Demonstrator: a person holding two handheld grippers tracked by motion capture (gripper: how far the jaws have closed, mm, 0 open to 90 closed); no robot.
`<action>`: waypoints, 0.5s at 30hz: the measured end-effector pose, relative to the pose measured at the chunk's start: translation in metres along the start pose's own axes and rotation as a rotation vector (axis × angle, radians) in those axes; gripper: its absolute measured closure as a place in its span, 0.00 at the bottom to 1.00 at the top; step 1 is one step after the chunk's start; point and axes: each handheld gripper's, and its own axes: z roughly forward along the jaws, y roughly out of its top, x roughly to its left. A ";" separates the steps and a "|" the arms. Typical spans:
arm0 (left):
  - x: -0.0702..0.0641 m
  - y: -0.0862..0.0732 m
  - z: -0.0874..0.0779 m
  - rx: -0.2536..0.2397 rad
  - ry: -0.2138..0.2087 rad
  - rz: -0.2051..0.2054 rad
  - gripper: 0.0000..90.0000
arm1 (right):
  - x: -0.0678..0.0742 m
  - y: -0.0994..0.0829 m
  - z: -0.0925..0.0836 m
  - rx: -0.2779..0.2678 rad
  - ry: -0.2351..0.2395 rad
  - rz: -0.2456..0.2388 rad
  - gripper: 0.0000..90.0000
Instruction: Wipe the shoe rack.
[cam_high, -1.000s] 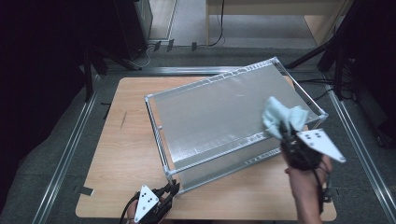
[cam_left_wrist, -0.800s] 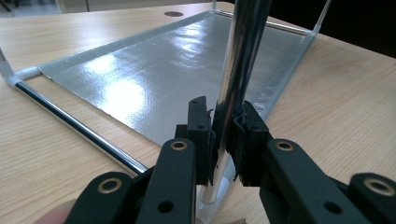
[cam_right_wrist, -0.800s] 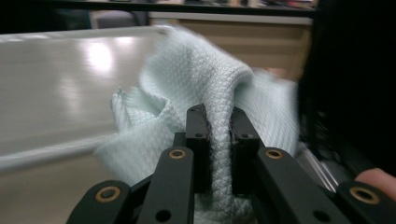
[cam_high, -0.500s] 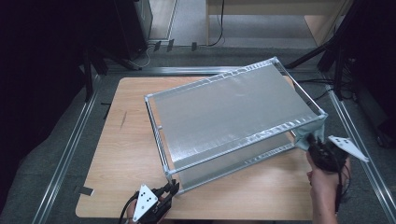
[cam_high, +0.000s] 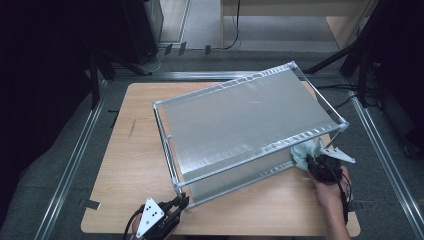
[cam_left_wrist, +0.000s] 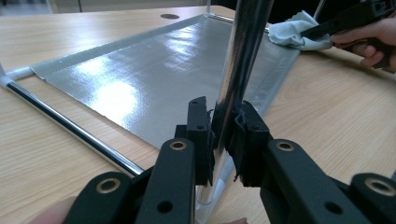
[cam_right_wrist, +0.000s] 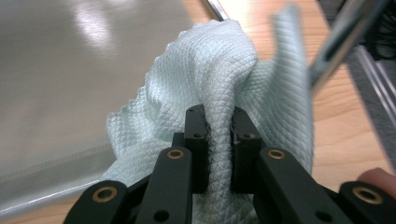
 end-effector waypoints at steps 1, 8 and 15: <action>0.001 0.000 -0.001 0.000 0.003 0.005 0.89 | 0.003 -0.001 0.000 -0.004 0.006 -0.012 0.90; 0.002 -0.001 -0.008 0.003 -0.023 0.016 0.88 | 0.019 -0.001 0.002 -0.008 0.007 -0.041 0.89; 0.002 0.002 -0.015 -0.026 -0.036 0.040 0.84 | 0.020 0.004 0.000 -0.088 -0.042 -0.015 0.88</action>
